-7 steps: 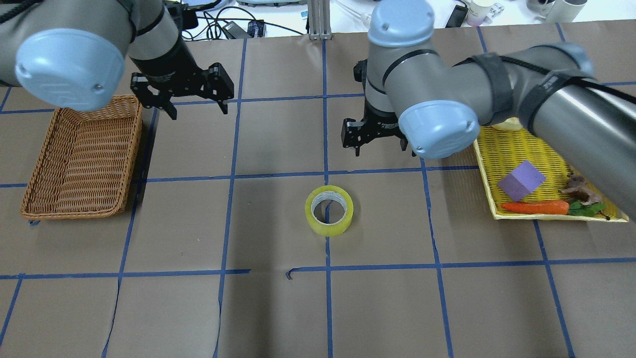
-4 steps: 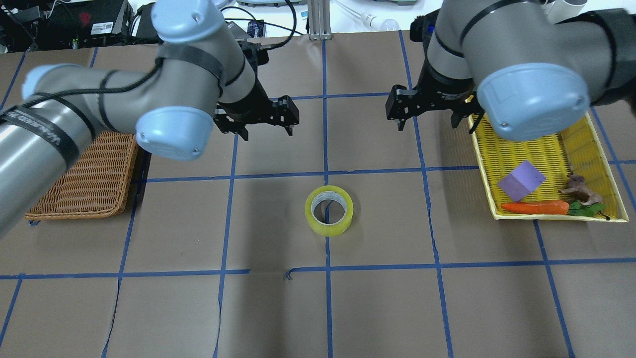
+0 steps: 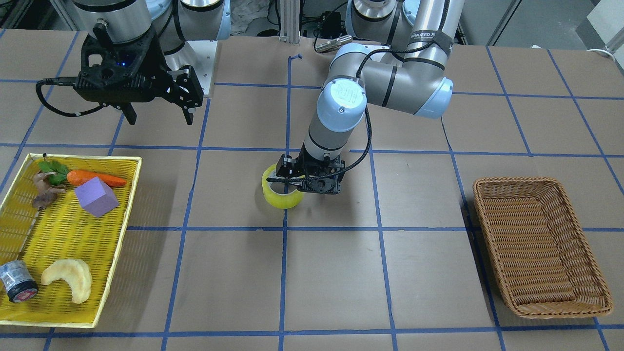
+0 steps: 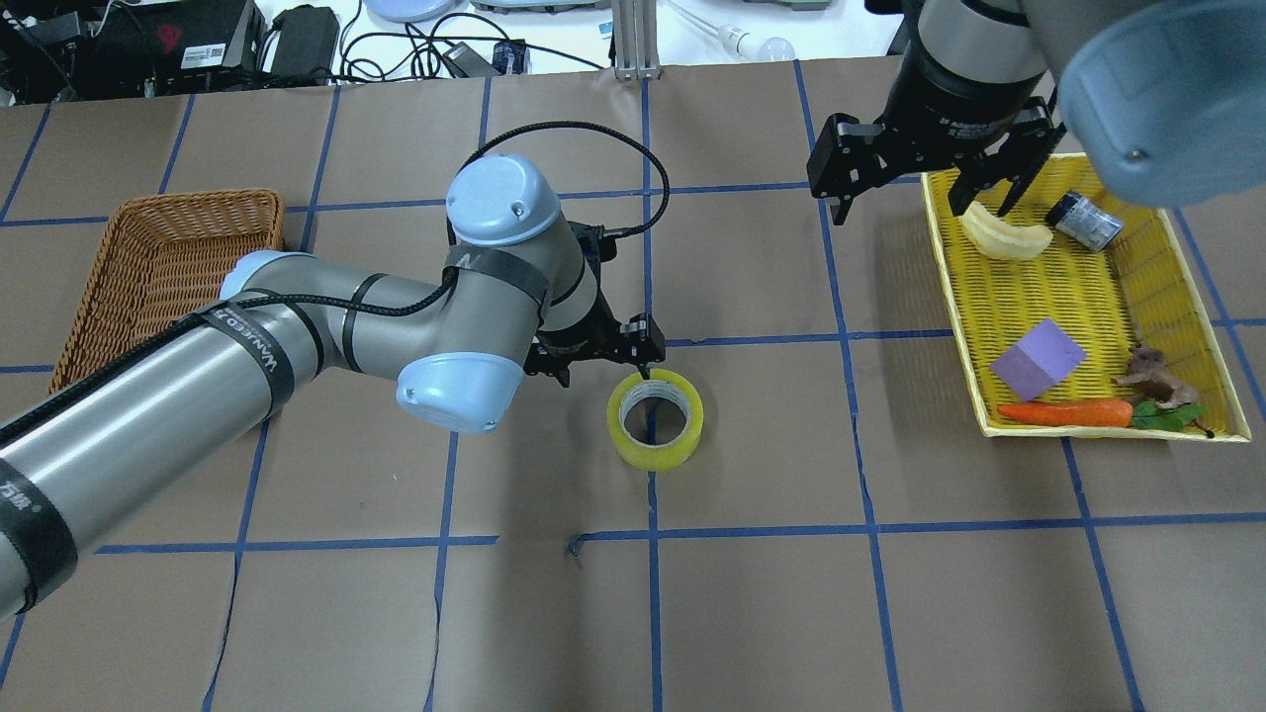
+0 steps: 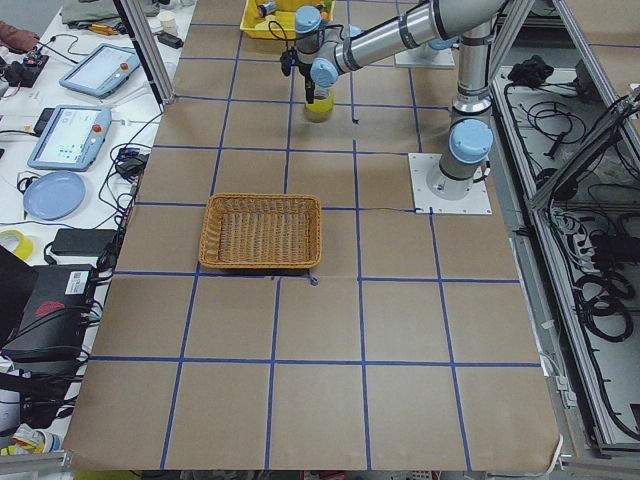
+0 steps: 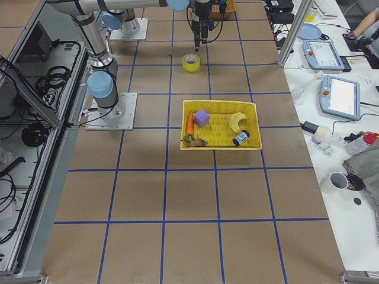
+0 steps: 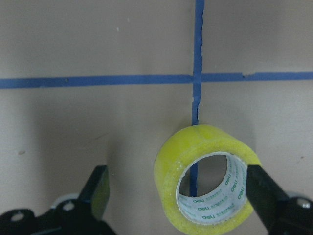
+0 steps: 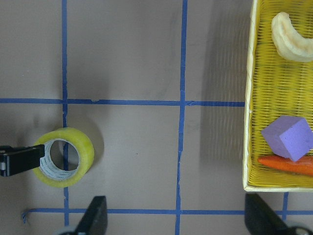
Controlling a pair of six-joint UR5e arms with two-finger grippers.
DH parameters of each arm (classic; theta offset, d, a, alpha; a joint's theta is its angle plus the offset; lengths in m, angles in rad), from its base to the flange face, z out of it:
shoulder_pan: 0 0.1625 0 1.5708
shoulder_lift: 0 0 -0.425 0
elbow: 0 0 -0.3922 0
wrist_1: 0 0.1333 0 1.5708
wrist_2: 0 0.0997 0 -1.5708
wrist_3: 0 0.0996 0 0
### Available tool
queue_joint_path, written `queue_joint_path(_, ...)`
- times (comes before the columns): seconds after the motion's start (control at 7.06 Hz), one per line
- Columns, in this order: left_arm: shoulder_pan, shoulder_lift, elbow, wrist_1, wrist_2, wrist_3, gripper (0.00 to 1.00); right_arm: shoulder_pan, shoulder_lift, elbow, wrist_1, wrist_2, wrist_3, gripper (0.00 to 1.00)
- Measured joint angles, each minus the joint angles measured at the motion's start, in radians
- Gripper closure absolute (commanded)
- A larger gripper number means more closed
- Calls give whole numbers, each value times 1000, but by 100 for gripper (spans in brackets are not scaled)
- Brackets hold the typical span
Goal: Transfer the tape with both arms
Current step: 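Grasp the tape roll with the left gripper and lift it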
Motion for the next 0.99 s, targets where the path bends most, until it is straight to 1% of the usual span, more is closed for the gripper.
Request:
queue_joint_path(0.14,-12,-13,-8,3,-1,-13,8,1,12,-18,7,-1,-1,0)
queue_joint_path(0.42,-31,-36,-16,11,3,-23,54,1,17,-22,8,-2,-5,0)
queue_joint_path(0.57,-39,-45,-20,11,5,-23,79,1,17,-22,7,-1,-5,0)
queue_joint_path(0.71,-42,-51,-22,12,5,-24,100,1,18,-22,7,-2,-5,0)
queue_joint_path(0.99,-42,-51,-8,12,7,-23,100,1,18,-22,7,-2,-4,0)
